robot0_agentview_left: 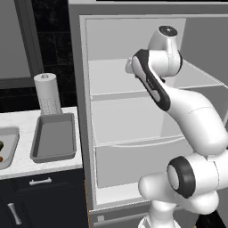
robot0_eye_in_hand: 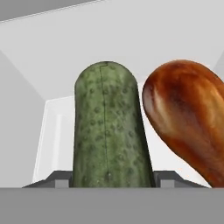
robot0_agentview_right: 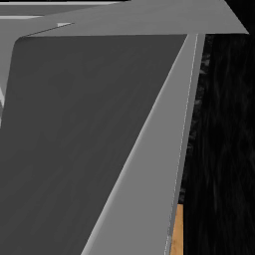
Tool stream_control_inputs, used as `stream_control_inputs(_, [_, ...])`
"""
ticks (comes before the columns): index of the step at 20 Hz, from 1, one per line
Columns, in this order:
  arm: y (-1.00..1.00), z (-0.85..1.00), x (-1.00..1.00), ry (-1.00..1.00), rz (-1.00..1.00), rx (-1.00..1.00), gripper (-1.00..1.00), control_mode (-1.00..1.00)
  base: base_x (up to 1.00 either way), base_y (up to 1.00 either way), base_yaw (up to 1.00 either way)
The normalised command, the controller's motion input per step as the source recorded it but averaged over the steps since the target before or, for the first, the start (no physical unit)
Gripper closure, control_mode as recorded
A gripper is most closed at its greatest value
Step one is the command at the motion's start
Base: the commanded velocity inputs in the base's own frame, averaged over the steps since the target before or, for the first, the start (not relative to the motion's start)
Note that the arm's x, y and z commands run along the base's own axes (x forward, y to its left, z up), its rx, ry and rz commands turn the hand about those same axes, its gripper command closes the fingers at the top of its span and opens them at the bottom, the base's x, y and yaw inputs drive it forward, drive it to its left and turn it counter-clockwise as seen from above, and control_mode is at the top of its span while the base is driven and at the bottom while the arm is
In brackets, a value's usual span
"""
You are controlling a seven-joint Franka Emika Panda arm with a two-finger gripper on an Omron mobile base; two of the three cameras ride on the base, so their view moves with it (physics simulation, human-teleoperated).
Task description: Place one cucumber and one chicken drumstick in each tupperware on the nearby counter, to pack two identical lunches.
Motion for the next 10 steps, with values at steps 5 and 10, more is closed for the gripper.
stream_control_inputs(5, [0.17, 0.10, -0.63, -0.07, 0.00, -0.02, 1.00, -1.00, 0.00, 0.00, 0.00])
stream_control_inputs(10, [0.07, 0.27, -0.83, -0.01, 0.00, 0.00, 1.00, -1.00, 0.00, 0.00, 0.00])
